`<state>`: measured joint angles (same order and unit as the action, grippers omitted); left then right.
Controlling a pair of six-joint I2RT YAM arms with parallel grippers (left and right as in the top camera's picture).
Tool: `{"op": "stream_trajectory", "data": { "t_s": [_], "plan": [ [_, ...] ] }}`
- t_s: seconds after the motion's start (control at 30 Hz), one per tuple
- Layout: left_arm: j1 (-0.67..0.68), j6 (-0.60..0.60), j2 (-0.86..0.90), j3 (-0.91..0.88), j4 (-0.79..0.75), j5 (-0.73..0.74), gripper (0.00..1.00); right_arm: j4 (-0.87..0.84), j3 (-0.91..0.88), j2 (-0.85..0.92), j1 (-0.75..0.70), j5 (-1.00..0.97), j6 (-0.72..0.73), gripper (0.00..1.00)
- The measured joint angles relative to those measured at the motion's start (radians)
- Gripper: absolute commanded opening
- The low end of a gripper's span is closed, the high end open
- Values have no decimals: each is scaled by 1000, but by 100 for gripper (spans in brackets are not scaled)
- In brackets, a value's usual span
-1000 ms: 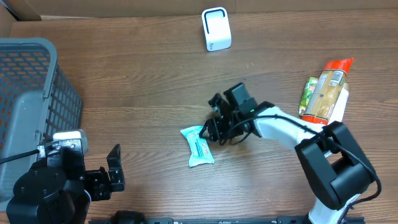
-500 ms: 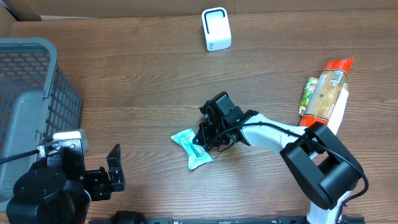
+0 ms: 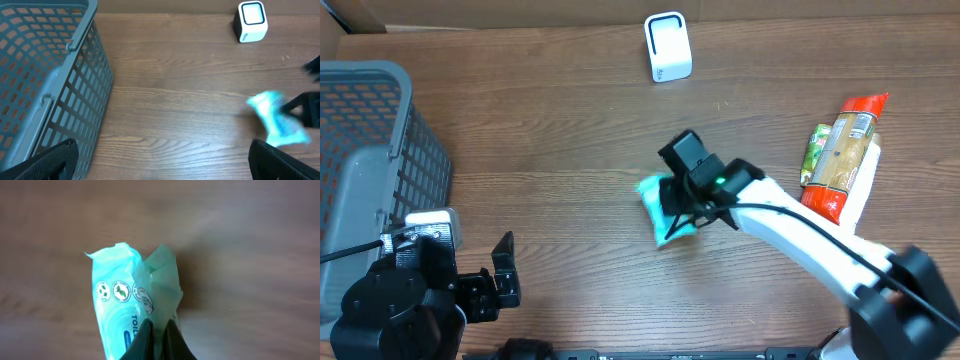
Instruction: Scan the item barcode
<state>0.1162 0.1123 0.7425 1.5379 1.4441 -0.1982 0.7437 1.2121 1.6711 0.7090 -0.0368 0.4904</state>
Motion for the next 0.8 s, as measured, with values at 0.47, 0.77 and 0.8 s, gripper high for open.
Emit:
{"op": "stream_trajectory", "data": {
  "t_s": [0.47, 0.77, 0.8],
  "plan": [
    [0, 0, 0, 0, 0, 0, 100, -69, 31, 261, 99, -1208, -405, 4],
    [0, 0, 0, 0, 0, 0, 100, -97, 31, 337, 219, -1073, -593, 4],
    [0, 0, 0, 0, 0, 0, 100, -98, 31, 337, 236, -1040, -596, 4]
  ]
}}
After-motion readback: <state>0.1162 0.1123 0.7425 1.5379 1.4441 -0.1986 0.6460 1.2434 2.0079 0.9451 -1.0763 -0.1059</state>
